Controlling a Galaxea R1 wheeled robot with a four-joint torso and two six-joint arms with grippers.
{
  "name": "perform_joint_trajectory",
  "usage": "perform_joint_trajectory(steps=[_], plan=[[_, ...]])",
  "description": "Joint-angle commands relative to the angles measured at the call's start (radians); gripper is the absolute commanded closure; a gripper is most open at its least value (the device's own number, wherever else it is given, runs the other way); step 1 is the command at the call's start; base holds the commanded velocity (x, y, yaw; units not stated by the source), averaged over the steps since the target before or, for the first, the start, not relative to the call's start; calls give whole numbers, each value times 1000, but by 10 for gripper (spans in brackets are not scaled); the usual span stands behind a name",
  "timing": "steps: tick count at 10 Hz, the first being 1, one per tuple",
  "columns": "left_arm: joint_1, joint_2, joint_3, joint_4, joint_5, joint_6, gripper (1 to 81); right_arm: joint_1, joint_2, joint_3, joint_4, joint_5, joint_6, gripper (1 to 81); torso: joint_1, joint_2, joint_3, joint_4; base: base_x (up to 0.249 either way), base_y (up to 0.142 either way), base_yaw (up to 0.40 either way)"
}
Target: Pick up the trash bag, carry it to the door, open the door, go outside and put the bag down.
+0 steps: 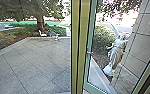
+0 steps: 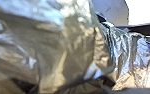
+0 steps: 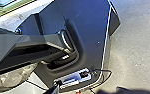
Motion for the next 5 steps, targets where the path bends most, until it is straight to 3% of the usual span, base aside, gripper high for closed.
perform_joint_trajectory(steps=[1, 2, 3, 5], plan=[[-46, -1, 4, 1, 84, 14, 811, 35, 72, -112, 21, -49, 4, 10, 0, 0, 0, 92, 0, 0, 0], [-46, -1, 4, 9, 84, 14, 811, 34, 82, -117, 19, -51, 2, 10, 0, 0, 0, 93, 0, 0, 0], [-46, 0, 4, 9, 85, 14, 811, 35, 84, -115, 19, -49, 2, 10, 0, 0, 0, 103, 0, 0, 0], [-45, 2, 4, 9, 85, 14, 811, 34, 84, -120, 19, -49, 2, 10, 0, 0, 0, 158, 0, 0, 0]])
